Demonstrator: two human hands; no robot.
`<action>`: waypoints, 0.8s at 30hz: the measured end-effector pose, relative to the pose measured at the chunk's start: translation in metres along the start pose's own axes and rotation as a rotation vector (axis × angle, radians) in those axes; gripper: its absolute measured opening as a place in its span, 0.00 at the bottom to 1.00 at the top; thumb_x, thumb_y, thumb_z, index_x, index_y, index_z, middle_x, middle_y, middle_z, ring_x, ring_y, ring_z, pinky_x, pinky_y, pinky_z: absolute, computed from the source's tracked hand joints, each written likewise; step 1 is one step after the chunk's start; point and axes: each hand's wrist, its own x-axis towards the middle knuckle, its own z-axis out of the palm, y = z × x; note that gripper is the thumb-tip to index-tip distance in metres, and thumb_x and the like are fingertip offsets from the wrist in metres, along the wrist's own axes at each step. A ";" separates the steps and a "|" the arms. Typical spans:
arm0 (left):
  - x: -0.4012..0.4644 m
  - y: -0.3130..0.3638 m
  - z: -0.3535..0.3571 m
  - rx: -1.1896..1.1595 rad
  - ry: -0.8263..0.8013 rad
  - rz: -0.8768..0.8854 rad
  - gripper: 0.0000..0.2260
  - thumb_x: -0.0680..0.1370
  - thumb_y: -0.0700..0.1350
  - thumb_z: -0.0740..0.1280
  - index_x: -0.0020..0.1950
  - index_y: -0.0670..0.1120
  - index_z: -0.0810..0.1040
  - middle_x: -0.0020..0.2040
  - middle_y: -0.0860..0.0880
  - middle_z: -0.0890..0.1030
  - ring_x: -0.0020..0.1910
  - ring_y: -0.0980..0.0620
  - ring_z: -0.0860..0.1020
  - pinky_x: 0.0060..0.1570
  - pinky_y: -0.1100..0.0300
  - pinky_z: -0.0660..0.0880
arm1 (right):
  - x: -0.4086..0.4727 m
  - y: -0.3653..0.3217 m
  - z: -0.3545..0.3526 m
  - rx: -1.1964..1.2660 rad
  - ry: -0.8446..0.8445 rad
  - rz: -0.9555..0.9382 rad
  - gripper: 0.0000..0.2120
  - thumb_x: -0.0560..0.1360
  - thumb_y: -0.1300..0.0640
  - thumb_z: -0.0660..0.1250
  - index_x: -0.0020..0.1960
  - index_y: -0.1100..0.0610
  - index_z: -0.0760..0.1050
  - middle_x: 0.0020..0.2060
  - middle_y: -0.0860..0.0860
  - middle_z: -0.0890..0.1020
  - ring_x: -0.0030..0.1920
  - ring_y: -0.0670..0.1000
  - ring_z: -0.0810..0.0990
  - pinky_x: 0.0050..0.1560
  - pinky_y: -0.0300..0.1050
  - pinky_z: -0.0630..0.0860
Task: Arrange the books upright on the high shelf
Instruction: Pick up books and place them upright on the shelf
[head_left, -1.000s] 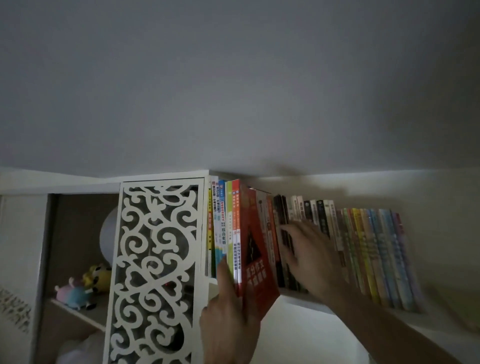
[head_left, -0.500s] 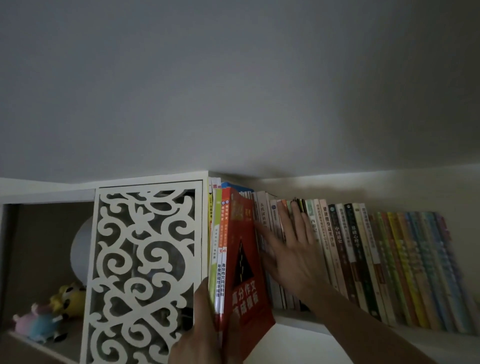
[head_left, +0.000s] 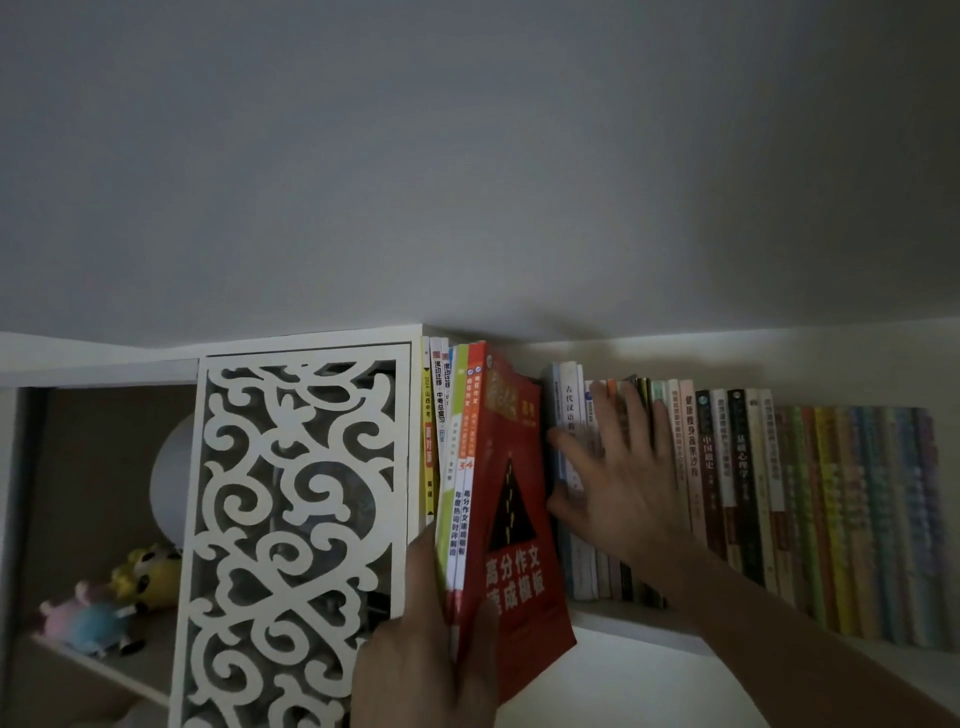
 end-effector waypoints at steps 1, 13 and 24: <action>0.001 0.004 -0.001 -0.025 -0.018 0.053 0.31 0.74 0.58 0.68 0.75 0.59 0.62 0.31 0.61 0.79 0.33 0.65 0.80 0.25 0.76 0.70 | -0.001 0.004 -0.001 -0.003 -0.002 -0.003 0.31 0.71 0.32 0.62 0.70 0.44 0.71 0.79 0.63 0.60 0.79 0.69 0.53 0.74 0.74 0.52; 0.073 0.038 0.014 -0.005 -0.067 0.073 0.21 0.82 0.47 0.65 0.70 0.55 0.58 0.55 0.54 0.82 0.40 0.53 0.83 0.41 0.55 0.84 | -0.003 0.018 -0.011 -0.022 -0.075 -0.002 0.34 0.72 0.25 0.57 0.72 0.40 0.66 0.81 0.60 0.57 0.80 0.68 0.47 0.75 0.74 0.47; 0.048 0.012 0.094 -0.195 0.072 0.134 0.24 0.85 0.53 0.61 0.78 0.54 0.54 0.52 0.55 0.81 0.39 0.61 0.83 0.35 0.66 0.81 | -0.010 0.008 -0.010 0.051 -0.089 0.043 0.37 0.68 0.29 0.63 0.74 0.41 0.64 0.81 0.59 0.55 0.81 0.67 0.46 0.75 0.74 0.49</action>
